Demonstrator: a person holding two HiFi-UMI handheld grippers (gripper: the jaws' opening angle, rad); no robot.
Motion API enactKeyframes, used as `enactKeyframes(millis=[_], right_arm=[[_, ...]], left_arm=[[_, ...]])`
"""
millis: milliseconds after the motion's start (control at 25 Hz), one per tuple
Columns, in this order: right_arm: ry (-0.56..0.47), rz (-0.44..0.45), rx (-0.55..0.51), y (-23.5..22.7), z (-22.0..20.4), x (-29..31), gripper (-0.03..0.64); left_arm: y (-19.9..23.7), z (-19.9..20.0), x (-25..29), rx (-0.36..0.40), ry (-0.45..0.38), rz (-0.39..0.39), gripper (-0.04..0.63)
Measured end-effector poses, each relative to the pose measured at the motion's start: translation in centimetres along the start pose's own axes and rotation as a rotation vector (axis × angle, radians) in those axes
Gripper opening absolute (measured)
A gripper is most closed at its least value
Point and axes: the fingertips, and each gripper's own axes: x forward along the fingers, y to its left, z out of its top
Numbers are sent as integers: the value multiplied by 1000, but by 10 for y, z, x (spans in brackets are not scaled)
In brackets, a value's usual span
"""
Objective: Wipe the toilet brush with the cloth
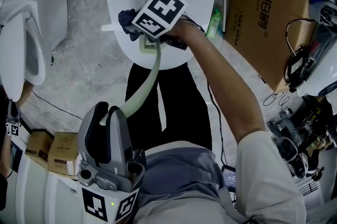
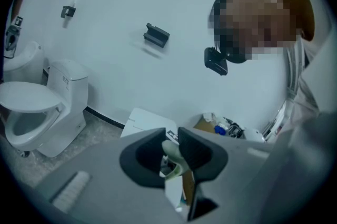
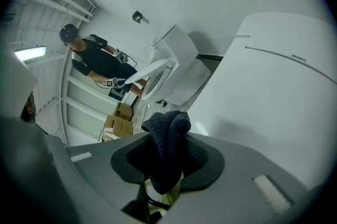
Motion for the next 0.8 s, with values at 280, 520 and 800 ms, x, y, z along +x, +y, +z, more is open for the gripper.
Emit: enactKeyframes(millis=[280, 520, 800], right_arm=[[-1, 25, 55, -8, -1, 5, 114], [-10, 33, 98, -19, -5, 8, 114], [-32, 12, 155, -36, -10, 10, 114]], left_arm=[[1, -5, -3, -48, -3, 8, 0], [1, -7, -3, -57, -6, 9, 0], [0, -6, -3, -40, -10, 5, 0]])
